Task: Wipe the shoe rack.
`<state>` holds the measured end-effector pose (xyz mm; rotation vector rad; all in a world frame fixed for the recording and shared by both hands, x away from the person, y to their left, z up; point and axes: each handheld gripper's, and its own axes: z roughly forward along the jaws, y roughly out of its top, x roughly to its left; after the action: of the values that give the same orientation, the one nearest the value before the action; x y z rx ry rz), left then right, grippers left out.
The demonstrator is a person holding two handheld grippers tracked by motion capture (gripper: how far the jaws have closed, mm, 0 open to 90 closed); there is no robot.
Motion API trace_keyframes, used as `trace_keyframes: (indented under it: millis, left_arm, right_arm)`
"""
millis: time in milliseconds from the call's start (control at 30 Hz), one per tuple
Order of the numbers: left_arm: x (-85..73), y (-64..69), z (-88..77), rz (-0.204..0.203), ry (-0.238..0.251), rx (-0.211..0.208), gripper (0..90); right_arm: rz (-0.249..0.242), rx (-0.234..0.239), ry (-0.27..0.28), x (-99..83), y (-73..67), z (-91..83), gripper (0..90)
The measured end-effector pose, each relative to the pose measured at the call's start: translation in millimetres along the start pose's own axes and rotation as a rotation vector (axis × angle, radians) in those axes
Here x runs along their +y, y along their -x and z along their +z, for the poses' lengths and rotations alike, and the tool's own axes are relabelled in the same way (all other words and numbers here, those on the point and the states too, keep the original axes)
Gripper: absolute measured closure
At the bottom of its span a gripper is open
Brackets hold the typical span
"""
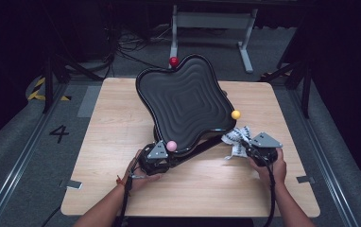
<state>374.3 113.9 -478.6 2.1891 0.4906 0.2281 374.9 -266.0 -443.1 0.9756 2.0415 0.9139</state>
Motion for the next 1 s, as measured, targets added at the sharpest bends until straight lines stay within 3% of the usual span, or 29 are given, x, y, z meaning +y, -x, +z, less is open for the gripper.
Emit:
trace_keyframes:
  millis: [167, 367, 600, 867, 1000]
  left_arm:
    - [0.0, -0.1, 0.0, 0.0, -0.001, 0.0, 73.7]
    - [0.0, -0.1, 0.0, 0.001, -0.001, 0.0, 73.7]
    - [0.0, -0.1, 0.0, -0.004, 0.0, -0.001, 73.9]
    - [0.0, -0.9, 0.0, -0.005, 0.004, -0.009, 74.0]
    - [-0.1, -0.8, 0.2, -0.004, 0.005, -0.011, 74.1]
  right_arm:
    - [0.038, -0.035, 0.042, 2.8, 11.3, -13.8, 81.0]
    - [0.066, -0.034, 0.113, 9.9, 15.0, -29.5, 80.9]
    - [0.029, 0.013, 0.158, 22.3, 3.5, -28.0, 80.8]
    - [-0.045, 0.045, 0.166, 34.6, -9.5, -17.6, 80.7]
    - [-0.071, 0.088, 0.165, 42.1, -20.1, -9.7, 80.5]
